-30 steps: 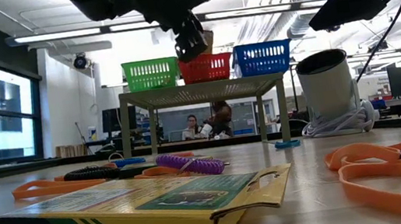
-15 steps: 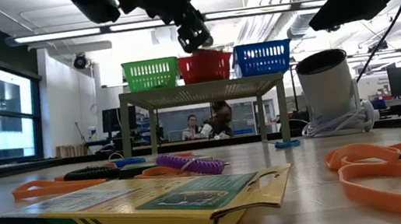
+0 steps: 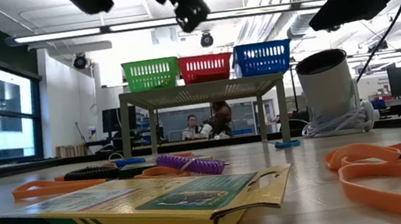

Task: Pick & Place Office Desk Supplies
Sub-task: Put the orange rubber band into the green bin on the shelf

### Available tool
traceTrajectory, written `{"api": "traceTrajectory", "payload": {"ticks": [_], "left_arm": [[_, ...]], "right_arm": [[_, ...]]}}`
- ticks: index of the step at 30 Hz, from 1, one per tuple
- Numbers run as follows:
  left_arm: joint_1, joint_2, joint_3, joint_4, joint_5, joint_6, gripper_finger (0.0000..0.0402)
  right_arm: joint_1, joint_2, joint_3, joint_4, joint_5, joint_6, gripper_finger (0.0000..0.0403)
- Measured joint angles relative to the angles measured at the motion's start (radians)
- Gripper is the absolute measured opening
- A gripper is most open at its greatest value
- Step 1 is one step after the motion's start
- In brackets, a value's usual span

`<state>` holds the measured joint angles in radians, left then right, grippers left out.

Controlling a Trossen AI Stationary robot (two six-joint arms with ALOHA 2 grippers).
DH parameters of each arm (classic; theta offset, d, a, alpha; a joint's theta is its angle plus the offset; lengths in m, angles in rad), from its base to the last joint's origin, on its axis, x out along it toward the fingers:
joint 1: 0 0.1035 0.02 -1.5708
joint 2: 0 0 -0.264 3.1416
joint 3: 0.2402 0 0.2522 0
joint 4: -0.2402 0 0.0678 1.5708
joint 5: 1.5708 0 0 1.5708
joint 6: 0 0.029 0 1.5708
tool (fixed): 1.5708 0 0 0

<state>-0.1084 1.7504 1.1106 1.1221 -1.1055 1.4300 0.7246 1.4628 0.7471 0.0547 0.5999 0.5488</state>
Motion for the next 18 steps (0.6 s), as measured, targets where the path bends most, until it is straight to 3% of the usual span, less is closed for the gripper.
{"api": "traceTrajectory", "payload": {"ticks": [4,7,12,18], "left_arm": [[-0.077,0.0,0.0,0.039,-0.173,0.002,0.0201],[-0.14,-0.001,-0.005,-0.017,-0.24,-0.01,0.0201],[-0.223,-0.028,-0.022,-0.367,-0.275,-0.058,0.02],[-0.319,-0.165,-0.023,-0.751,-0.304,-0.23,0.02]], "right_arm": [[0.0,0.0,0.0,0.0,-0.001,0.0,0.0395],[0.0,0.0,0.0,-0.001,-0.011,0.002,0.0395],[0.0,0.0,0.0,0.001,-0.048,0.008,0.0395],[0.0,0.0,0.0,0.0,-0.056,0.025,0.0395]]}}
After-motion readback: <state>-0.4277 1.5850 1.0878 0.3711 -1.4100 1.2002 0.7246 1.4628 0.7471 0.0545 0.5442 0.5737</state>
